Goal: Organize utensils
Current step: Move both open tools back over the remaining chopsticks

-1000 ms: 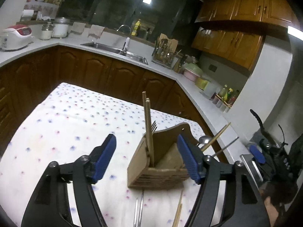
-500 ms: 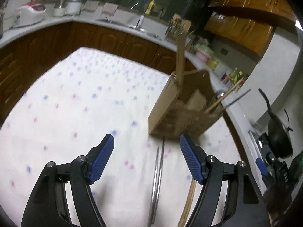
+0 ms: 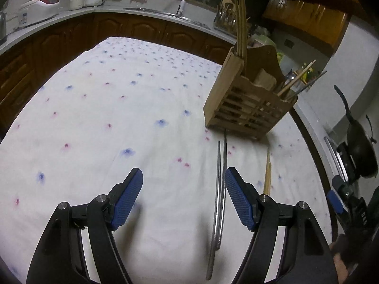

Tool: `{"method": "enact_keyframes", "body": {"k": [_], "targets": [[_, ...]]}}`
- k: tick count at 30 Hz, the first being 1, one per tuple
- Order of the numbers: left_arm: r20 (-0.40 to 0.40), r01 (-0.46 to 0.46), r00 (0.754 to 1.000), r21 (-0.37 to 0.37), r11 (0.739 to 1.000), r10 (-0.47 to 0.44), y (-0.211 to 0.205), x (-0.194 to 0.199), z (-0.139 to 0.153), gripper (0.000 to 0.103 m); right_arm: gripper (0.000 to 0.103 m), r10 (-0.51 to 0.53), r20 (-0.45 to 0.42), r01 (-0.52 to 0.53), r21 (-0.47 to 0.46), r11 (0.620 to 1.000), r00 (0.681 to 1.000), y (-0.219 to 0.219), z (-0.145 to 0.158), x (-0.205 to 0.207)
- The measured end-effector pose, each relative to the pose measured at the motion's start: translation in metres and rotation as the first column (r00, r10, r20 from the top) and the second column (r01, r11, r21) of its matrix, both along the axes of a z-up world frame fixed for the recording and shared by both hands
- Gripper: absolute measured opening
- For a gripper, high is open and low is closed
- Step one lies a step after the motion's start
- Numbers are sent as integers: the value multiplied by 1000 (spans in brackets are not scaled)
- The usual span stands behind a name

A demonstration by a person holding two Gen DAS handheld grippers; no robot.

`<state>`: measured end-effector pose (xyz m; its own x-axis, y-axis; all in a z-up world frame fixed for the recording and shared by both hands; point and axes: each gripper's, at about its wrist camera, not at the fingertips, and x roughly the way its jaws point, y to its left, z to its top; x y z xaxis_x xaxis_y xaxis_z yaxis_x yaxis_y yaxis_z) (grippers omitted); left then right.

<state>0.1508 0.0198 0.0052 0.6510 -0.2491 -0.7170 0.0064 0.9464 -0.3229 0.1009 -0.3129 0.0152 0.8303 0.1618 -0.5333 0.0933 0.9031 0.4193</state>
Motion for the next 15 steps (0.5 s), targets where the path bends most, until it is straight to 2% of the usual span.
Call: {"method": "enact_keyframes", "body": {"k": [9,15], "targets": [[-29,11,1000,20,1000,-11,-1,0,-7,73,95,36,-35,-37,-29,999,999,13,-9,-3],[-54,31,998,47,998,-28,-9,8,-9,73,90,73,-70,-76,-49,996,995,22,-15,6]]}}
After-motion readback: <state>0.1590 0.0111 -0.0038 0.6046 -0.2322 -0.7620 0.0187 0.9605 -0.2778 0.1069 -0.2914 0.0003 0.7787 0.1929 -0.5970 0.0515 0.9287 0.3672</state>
